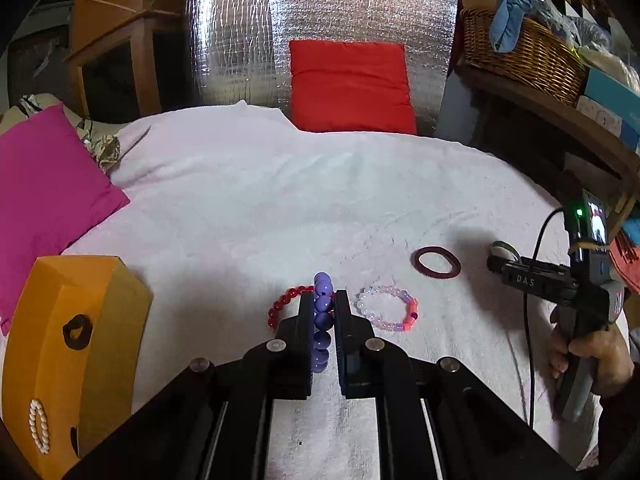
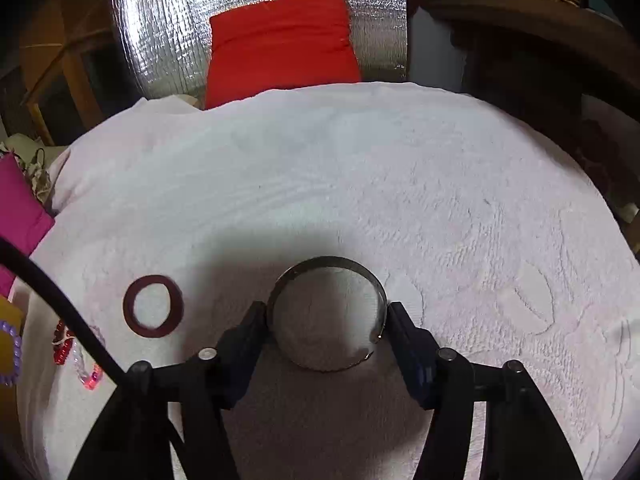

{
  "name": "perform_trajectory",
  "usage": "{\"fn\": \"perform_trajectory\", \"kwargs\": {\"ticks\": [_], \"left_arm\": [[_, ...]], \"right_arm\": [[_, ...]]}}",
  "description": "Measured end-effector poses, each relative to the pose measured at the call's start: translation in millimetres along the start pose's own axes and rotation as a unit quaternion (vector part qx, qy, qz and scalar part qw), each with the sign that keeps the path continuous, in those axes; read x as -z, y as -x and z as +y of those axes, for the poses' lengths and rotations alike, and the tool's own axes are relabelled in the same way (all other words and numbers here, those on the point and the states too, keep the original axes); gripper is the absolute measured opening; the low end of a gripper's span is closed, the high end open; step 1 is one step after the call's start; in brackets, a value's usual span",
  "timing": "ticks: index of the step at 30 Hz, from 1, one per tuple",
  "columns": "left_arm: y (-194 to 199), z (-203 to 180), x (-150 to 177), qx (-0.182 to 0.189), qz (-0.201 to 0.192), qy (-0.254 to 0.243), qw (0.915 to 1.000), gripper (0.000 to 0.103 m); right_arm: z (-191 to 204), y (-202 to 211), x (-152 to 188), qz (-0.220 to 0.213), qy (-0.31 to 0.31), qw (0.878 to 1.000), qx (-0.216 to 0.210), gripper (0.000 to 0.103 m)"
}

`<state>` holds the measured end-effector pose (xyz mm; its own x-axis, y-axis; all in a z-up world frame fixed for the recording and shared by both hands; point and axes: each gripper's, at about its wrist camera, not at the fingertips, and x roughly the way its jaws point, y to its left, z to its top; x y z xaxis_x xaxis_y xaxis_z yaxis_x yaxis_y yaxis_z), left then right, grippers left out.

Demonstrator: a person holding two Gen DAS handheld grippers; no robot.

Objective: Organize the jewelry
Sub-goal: 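Lift and carry the bangle and purple bracelet over the orange box with both grippers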

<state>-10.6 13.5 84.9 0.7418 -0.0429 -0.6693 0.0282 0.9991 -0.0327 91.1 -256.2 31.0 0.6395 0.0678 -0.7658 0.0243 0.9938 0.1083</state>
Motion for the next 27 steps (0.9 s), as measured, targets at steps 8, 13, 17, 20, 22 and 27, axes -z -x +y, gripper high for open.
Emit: {"fn": "perform_trajectory", "kwargs": {"ticks": [8, 13, 17, 20, 22, 27], "left_arm": [[8, 0, -3, -0.027, -0.013, 0.012, 0.9995, 0.010], [17, 4, -2, -0.039, -0.021, 0.024, 0.9987, 0.010], [29, 11, -1, -0.052, -0.031, 0.030, 0.9977, 0.010], [43, 20, -1, -0.053, -0.042, 0.047, 0.9966, 0.010], [52, 28, 0, -0.058, -0.049, 0.057, 0.9955, 0.010], [75, 54, 5, -0.080, -0.060, 0.087, 0.9912, 0.010]], "right_arm": [[-6, 15, 3, -0.002, -0.013, 1.000, -0.029, 0.063], [3, 42, 8, -0.021, -0.016, 0.997, -0.071, 0.063], [18, 60, 13, -0.030, -0.014, 0.993, -0.109, 0.063], [32, 71, 17, -0.033, -0.013, 0.990, -0.134, 0.063], [40, 79, 22, -0.036, -0.010, 0.989, -0.146, 0.063], [67, 97, 35, -0.041, 0.002, 0.984, -0.173, 0.063]]}}
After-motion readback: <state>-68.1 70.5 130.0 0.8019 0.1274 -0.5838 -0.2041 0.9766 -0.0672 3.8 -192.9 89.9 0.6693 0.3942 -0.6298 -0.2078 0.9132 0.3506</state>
